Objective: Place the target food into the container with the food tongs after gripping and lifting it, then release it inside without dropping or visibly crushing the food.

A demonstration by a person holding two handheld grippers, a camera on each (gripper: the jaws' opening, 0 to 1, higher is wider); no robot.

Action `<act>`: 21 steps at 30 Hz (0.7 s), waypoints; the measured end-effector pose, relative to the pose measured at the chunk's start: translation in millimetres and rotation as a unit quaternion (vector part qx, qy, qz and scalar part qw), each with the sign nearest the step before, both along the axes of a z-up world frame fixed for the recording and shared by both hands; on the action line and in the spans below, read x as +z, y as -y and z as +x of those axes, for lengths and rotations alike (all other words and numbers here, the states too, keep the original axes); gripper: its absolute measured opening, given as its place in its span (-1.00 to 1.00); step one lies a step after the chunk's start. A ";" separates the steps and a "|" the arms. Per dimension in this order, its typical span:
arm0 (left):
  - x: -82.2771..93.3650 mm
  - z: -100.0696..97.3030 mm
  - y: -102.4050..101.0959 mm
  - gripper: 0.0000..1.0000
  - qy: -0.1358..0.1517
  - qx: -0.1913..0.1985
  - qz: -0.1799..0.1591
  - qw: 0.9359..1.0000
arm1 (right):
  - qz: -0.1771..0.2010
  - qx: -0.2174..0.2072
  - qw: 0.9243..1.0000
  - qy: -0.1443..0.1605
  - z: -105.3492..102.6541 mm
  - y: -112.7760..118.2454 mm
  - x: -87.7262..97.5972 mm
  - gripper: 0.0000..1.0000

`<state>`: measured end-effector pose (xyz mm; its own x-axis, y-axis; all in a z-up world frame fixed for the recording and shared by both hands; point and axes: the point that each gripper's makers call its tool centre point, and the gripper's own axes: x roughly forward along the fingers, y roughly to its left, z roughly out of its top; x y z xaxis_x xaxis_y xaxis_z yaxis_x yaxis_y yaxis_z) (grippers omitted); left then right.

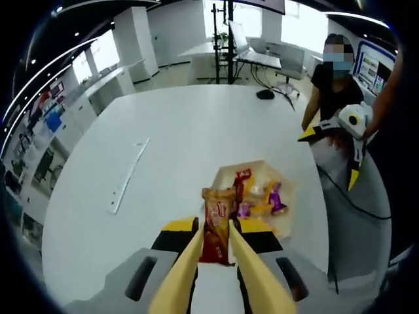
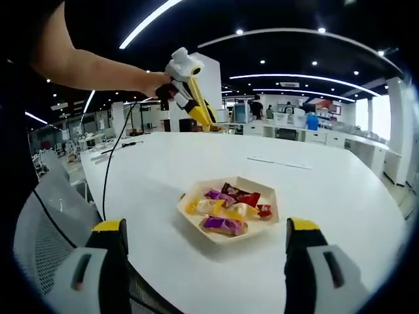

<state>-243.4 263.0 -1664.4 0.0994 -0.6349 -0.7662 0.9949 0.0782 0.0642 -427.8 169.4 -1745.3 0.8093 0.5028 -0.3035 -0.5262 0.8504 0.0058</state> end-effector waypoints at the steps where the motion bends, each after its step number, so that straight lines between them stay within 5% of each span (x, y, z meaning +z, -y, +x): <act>1: 0.6 -1.8 2.8 -0.64 0.000 -0.002 -0.001 1.000 | 0.000 0.000 1.000 0.000 0.0 0.1 0.0 0.98; 21: 1.9 -41.8 67.1 -0.63 -0.003 -0.061 -0.011 0.998 | -0.004 -0.004 1.000 0.009 -0.1 1.4 3.3 0.99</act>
